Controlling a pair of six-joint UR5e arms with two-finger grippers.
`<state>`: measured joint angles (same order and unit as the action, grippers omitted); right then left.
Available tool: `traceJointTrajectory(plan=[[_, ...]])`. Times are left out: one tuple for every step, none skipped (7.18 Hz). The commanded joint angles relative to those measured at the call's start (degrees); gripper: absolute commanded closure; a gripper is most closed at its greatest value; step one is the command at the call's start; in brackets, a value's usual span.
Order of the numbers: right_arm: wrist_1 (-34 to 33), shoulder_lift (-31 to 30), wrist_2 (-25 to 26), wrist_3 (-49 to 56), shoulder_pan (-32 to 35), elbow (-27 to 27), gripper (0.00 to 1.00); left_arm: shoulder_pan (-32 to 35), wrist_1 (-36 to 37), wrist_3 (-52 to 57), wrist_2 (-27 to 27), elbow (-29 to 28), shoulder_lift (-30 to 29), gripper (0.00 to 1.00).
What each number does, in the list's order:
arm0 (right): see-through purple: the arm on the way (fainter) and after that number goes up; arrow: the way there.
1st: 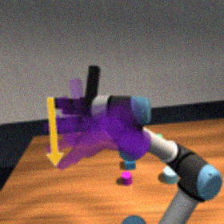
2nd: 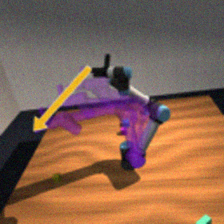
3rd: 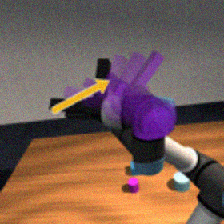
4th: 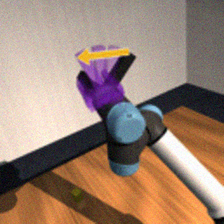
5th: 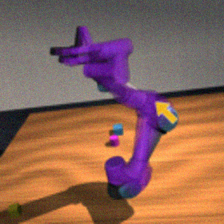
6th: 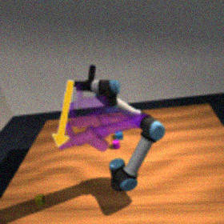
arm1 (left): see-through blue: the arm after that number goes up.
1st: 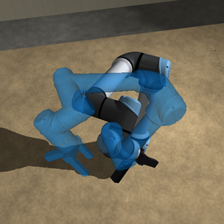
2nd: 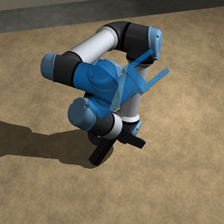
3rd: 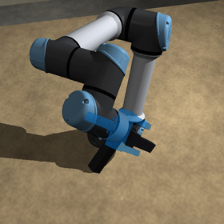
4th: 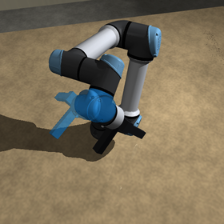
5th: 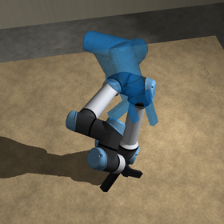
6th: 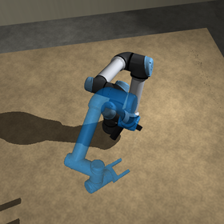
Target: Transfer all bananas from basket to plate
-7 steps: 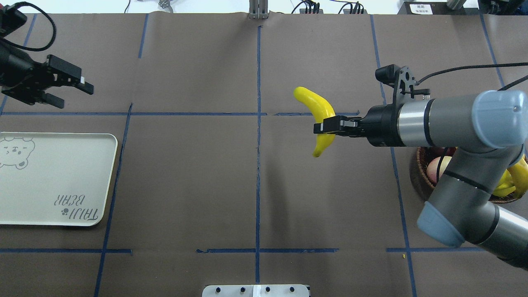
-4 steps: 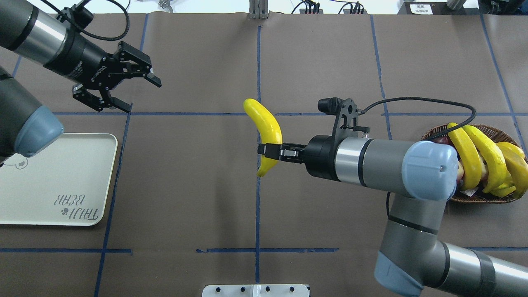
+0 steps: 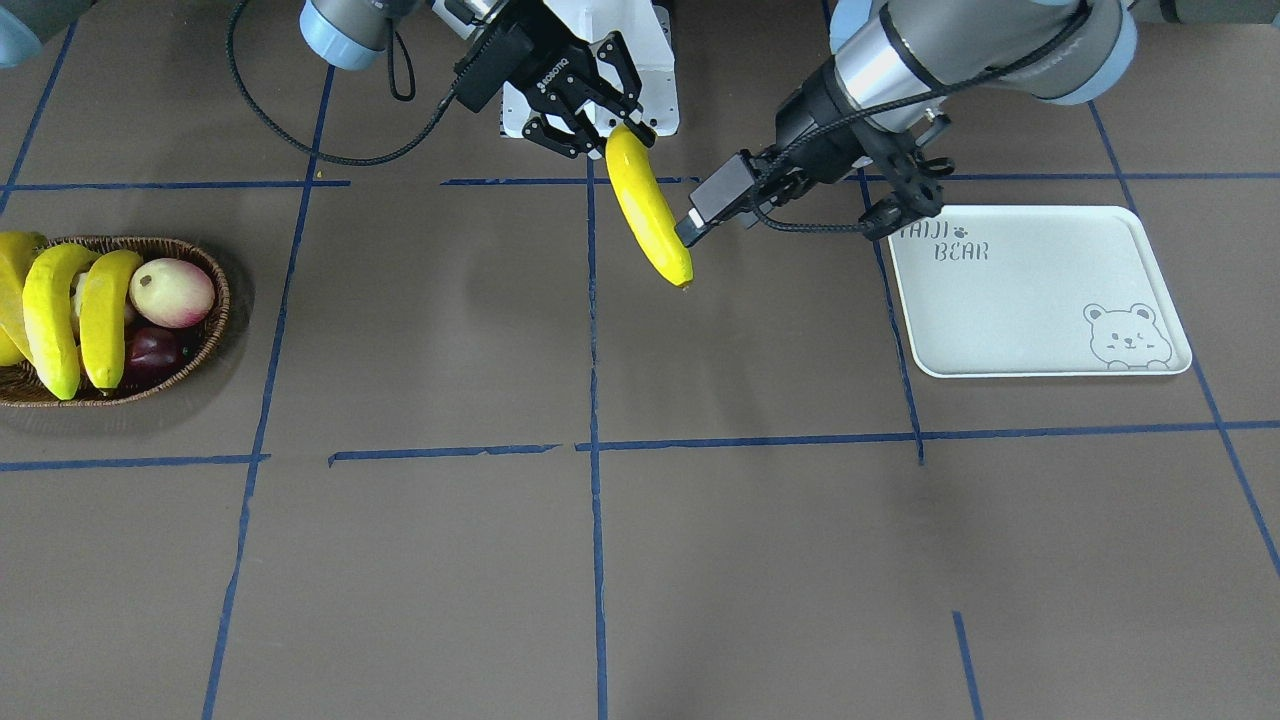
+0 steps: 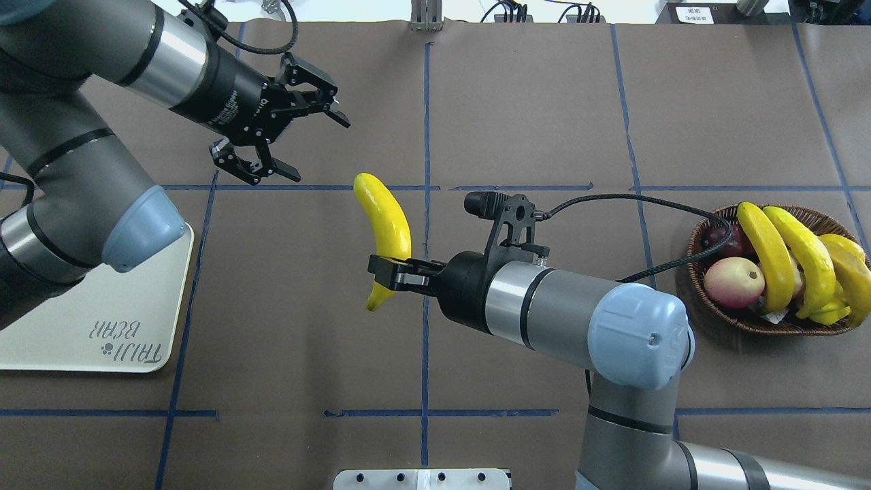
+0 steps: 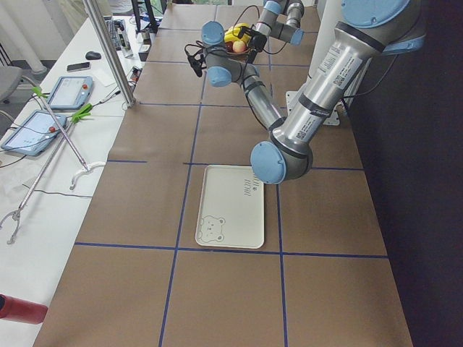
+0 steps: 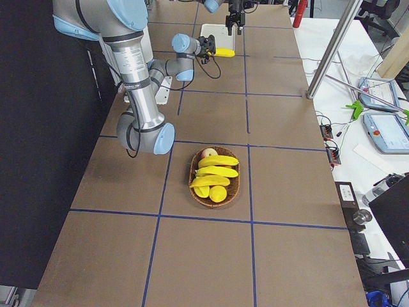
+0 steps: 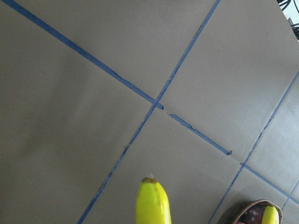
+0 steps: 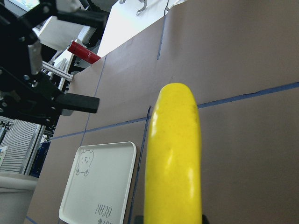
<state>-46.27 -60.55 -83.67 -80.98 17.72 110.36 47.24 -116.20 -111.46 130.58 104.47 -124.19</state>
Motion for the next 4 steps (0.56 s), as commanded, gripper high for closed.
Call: traceJointTrajectory(plan=[[-1.02, 1.05, 0.18, -0.05, -0.15, 0.03, 1.0, -3.21, -0.43, -1.66, -2.26, -0.14, 0.26, 0.01], [-1.02, 1.05, 0.17, -0.05, -0.15, 0.03, 1.0, -4.17, -0.43, -1.92, -2.26, -0.23, 0.96, 0.01], [-0.93, 1.05, 0.26, -0.05, -0.15, 0.03, 1.0, -5.22, -0.43, -3.14, -2.35, -0.23, 0.97, 0.01], [-0.93, 1.05, 0.26, 0.03, -0.15, 0.03, 1.0, -6.01, -0.61, -4.54, -3.31, -0.23, 0.62, 0.01]])
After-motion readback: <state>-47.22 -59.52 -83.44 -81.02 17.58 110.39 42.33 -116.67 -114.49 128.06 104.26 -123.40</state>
